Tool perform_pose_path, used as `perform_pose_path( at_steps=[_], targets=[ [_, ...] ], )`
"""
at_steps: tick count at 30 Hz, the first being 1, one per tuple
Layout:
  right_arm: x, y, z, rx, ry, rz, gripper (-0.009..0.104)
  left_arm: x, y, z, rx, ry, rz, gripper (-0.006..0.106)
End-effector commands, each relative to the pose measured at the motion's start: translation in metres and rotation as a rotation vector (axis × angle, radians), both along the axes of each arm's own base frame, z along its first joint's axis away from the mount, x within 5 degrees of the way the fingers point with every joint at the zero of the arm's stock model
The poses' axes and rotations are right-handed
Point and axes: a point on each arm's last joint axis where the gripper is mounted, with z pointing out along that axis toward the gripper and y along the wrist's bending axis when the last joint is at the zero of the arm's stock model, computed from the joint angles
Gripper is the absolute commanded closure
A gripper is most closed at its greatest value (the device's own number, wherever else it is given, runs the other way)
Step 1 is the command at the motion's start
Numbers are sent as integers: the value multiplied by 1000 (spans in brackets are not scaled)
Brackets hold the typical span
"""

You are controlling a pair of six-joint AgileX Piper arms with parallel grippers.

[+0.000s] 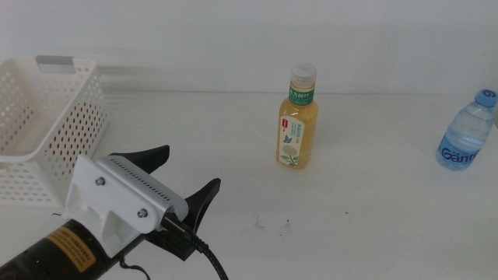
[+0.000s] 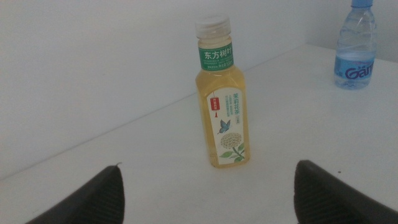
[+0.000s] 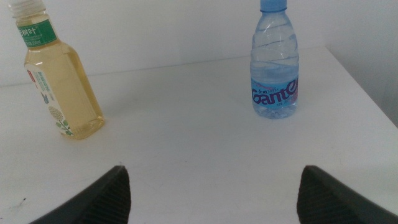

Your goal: Use arms to grab the bottles and put them into the dustbin to the left of the table.

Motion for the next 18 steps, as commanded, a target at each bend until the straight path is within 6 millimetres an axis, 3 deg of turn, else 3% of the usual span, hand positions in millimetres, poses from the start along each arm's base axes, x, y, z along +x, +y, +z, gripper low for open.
perform_pose_path(
  at_steps=[1,9,14,18],
  targets=[
    [0,0,0,-6,-8,-5,26,-1,0,1,-15,-9,-6,7],
    [0,0,0,-6,-8,-5,26,4,-5,-4,-66,-5,-15,7],
    [0,0,0,-6,-8,-5,26,19,-18,-29,-150,32,-13,7],
    [0,0,0,-6,-8,-5,26,28,-26,-45,-205,-39,-25,7]
  ],
)
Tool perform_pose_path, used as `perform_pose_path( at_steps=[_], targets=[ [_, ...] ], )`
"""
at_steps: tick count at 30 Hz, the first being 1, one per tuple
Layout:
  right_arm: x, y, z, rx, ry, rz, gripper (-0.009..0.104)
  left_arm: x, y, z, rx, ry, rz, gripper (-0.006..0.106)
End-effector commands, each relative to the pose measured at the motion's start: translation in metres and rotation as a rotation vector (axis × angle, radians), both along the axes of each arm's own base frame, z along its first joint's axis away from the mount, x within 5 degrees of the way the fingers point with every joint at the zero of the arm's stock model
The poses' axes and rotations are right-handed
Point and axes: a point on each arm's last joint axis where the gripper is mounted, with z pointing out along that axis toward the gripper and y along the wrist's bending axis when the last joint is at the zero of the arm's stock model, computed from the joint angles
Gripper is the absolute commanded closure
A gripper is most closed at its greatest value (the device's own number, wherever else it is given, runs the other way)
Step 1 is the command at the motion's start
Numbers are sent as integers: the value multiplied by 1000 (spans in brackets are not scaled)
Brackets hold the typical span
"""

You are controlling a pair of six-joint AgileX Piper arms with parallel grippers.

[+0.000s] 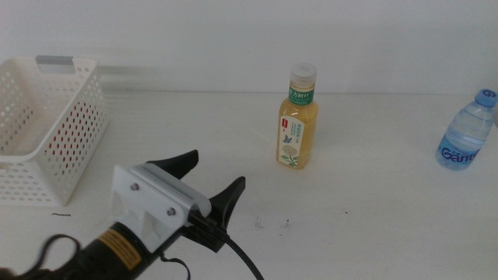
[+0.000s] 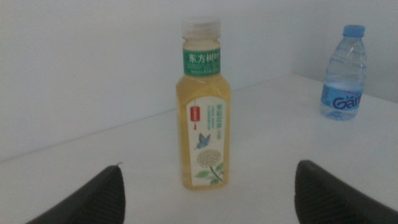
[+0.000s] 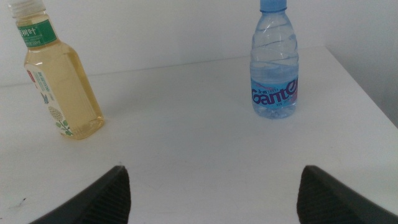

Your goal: Use arms to grab the bottles and put them into the dustbin to the left of the table.

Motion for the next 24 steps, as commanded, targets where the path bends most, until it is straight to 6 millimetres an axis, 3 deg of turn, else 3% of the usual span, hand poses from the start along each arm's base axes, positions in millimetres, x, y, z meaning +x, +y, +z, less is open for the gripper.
perform_pose_path(
  at_steps=[1,7,24],
  targets=[
    [0,0,0,-6,-8,-5,26,3,-3,-10,-40,-17,-1,7],
    [0,0,0,-6,-8,-5,26,7,-9,-32,9,54,-27,7],
    [0,0,0,-6,-8,-5,26,9,-13,-30,6,40,-49,7]
  ],
)
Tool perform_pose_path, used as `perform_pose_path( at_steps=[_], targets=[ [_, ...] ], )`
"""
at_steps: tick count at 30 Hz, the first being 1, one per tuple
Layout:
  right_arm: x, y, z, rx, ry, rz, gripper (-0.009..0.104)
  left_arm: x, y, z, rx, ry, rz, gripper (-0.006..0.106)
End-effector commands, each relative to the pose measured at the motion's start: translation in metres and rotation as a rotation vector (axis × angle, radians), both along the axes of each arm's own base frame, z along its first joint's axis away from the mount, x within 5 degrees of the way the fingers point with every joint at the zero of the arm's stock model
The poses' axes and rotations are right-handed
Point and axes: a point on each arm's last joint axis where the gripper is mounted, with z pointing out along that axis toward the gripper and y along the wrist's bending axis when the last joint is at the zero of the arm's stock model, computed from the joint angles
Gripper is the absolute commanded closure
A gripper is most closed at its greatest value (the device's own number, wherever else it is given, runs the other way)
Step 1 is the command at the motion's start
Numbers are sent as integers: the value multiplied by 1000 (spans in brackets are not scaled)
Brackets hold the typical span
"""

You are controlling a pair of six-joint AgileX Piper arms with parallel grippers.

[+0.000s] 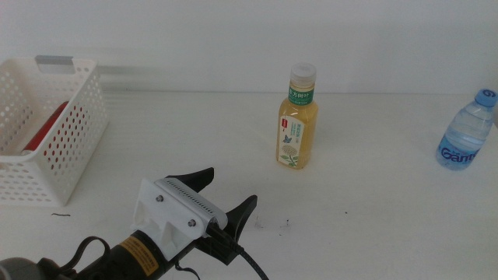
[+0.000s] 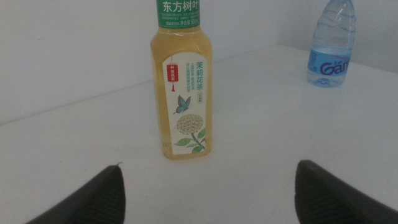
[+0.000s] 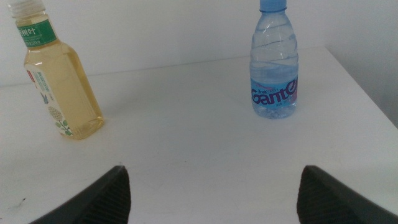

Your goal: Use arms to grab the bottles and put them into the dustbin to the left of the table.

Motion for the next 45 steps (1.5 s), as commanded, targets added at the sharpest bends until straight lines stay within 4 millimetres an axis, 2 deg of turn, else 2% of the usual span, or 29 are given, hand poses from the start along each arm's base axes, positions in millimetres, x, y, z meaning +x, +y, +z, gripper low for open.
perform_pose_path(
  at_steps=[1,5,9,19,27,33,39,45],
  targets=[
    [0,0,0,-6,-8,-5,26,0,-1,2,-20,-13,-9,7],
    [0,0,0,-6,-8,-5,26,12,-8,13,-50,-63,10,7],
    [0,0,0,-6,-8,-5,26,34,-24,27,-72,-99,14,7],
    [0,0,0,-6,-8,-5,26,58,-43,25,-109,-138,16,7],
    [0,0,0,-6,-8,-5,26,82,-65,9,-126,-118,-19,7],
    [0,0,0,-6,-8,-5,26,104,-78,-15,-135,-79,7,7],
    [0,0,0,-6,-8,-5,26,119,-86,-32,-147,-60,43,7],
    [0,0,0,-6,-8,-5,26,133,-97,-41,-140,-37,44,7]
  ],
)
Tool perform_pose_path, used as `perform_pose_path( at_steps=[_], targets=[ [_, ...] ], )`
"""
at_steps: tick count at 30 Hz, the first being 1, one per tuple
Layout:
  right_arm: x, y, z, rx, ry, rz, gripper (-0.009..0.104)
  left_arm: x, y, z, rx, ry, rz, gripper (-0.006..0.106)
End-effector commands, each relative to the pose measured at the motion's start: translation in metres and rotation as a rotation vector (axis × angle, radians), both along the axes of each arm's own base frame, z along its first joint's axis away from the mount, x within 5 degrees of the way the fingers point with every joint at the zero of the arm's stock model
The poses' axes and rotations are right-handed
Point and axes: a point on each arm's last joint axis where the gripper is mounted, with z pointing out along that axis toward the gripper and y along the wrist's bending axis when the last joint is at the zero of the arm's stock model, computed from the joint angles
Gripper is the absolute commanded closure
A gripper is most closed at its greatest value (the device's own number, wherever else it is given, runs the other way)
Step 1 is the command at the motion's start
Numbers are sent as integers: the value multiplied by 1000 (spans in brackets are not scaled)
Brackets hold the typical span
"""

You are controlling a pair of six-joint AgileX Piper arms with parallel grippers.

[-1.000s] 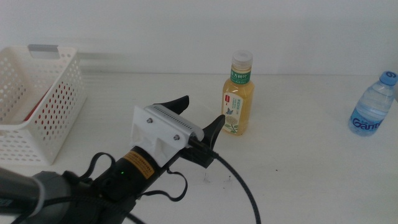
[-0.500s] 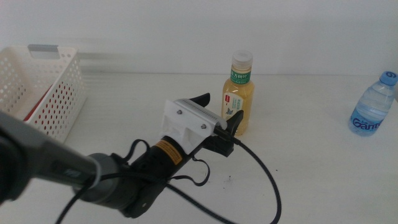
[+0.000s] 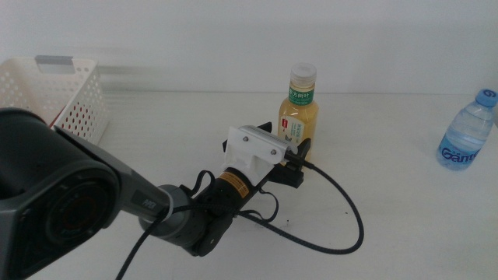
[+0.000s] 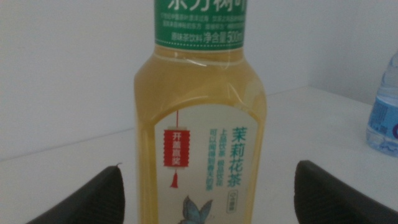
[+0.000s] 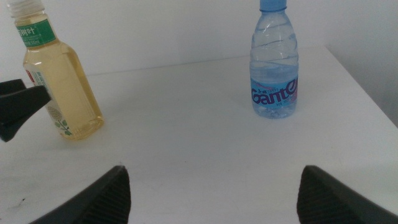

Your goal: Use arms to grab the bottles and put them into the dustbin to the left of the table.

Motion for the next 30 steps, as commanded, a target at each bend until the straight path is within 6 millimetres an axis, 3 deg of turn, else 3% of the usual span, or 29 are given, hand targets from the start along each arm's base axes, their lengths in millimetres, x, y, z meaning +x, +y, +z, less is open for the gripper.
perform_pose_path(
  at_steps=[1,21,30],
  targets=[
    [0,0,0,-6,-8,-5,26,6,-4,-2,-19,13,10,7],
    [0,0,0,-6,-8,-5,26,52,-40,-23,-4,32,10,7],
    [0,0,0,-6,-8,-5,26,62,-43,-34,-11,52,41,8]
  ],
)
